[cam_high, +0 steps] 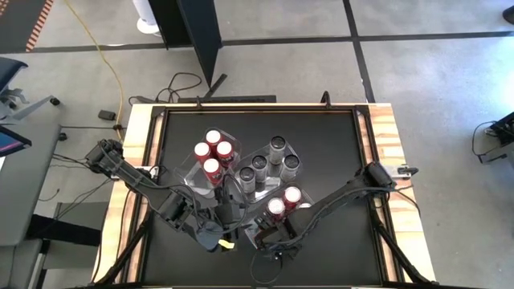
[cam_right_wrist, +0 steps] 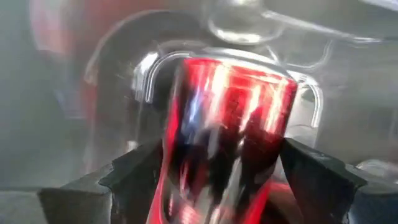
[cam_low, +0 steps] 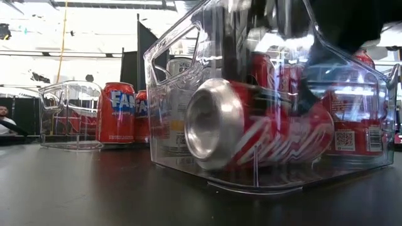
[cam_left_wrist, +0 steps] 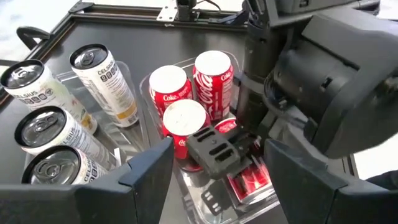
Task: Sort soda cans
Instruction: Put the red soda can into the right transparent bin
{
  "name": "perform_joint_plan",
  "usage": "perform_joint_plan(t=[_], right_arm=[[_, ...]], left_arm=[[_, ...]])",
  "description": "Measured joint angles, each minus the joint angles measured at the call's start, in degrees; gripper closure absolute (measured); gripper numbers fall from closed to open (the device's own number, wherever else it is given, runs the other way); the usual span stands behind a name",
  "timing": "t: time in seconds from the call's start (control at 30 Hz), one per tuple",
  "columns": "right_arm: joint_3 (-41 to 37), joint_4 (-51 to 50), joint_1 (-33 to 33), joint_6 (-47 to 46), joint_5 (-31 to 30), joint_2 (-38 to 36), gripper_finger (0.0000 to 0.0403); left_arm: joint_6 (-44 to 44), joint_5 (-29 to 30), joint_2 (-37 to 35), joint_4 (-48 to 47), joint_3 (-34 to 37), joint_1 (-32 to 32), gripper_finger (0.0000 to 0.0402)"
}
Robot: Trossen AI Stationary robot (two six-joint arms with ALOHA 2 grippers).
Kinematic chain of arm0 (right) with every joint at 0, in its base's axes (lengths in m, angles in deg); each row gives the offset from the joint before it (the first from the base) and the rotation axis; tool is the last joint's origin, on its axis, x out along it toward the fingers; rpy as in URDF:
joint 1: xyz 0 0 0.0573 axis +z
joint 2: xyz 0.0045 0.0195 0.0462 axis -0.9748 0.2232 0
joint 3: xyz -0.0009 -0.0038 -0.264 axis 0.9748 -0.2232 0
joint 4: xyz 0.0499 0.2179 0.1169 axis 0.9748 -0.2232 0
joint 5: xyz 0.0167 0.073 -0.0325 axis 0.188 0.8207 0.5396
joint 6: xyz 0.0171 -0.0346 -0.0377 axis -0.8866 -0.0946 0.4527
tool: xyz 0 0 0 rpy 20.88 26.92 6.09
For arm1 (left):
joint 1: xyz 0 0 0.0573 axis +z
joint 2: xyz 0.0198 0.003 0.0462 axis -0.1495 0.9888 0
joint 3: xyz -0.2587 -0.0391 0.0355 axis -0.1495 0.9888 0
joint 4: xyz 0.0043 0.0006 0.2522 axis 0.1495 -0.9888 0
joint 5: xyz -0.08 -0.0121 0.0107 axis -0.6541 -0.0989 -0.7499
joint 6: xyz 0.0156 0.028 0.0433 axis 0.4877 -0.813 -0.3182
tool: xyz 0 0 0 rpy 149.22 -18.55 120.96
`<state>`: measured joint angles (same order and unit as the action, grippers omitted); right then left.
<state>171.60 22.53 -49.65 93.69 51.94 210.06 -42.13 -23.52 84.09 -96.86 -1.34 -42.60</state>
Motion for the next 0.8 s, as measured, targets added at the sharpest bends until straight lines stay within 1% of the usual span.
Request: perform_joint_plan(t=[0.27,0.67,0.8], right_arm=[[6.6,-6.5,-1.1,1.6,0.8,7.1,0.0061],[6.6,-5.3,-3.4,0.2,6.7,7.4,0.0068],[6.6,-5.1,-4.0,-0.4,7.6,7.4,0.0084]], left_arm=[[-0.1,0.0,0.0,0.0,0.0,0.0,0.0156],[-0.4,0.0,0.0,0.0,0.0,0.0,0.0156],[-0.4,0.3,0.0,0.0,0.0,0.0,0.0156]])
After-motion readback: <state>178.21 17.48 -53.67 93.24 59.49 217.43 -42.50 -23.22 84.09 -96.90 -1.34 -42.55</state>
